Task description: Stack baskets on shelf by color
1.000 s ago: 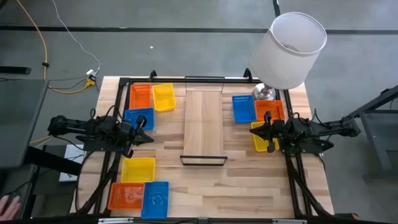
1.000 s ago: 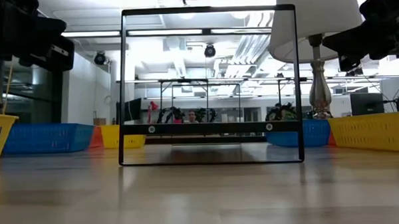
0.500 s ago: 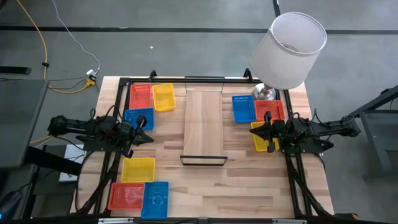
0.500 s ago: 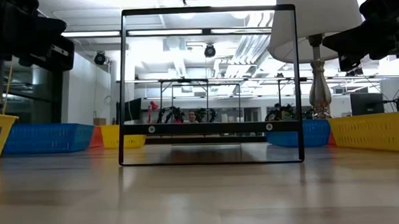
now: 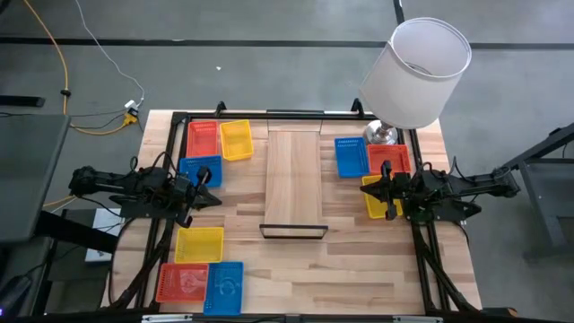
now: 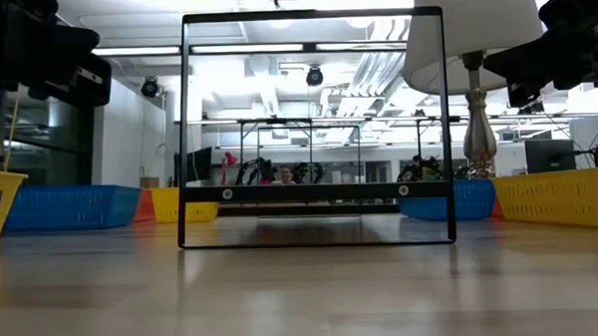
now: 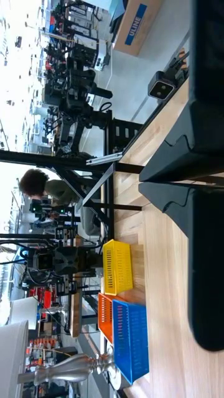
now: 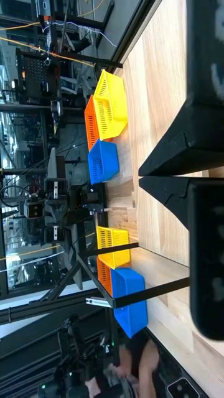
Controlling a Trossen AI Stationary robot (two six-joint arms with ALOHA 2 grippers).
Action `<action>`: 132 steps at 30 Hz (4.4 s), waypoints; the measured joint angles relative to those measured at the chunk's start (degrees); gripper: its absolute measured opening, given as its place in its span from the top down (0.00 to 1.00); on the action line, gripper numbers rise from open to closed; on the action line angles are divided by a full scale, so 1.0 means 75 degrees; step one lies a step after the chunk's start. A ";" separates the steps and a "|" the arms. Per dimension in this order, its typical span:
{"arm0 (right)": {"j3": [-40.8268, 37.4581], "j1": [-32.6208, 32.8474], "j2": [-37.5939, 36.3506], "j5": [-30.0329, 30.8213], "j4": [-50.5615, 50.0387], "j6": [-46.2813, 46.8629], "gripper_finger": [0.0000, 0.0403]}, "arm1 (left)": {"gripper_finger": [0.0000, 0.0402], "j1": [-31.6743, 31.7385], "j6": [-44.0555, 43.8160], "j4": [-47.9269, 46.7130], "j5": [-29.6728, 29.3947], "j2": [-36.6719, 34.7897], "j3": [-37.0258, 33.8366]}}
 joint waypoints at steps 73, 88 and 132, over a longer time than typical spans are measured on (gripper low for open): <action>0.0000 0.0002 0.0000 0.0001 -0.0002 0.0000 1.00 | 0.57 0.3930 0.1749 -0.4209 -0.1864 0.8834 0.5498; 0.0001 0.0002 0.0000 -0.0001 -0.0001 0.0000 1.00 | 0.58 0.4361 0.2745 -0.4044 -0.3738 1.1130 0.5724; -0.0001 0.0000 0.0000 -0.0001 0.0000 0.0000 1.00 | 0.98 0.0353 1.0463 -0.5384 -0.5343 1.0492 0.7513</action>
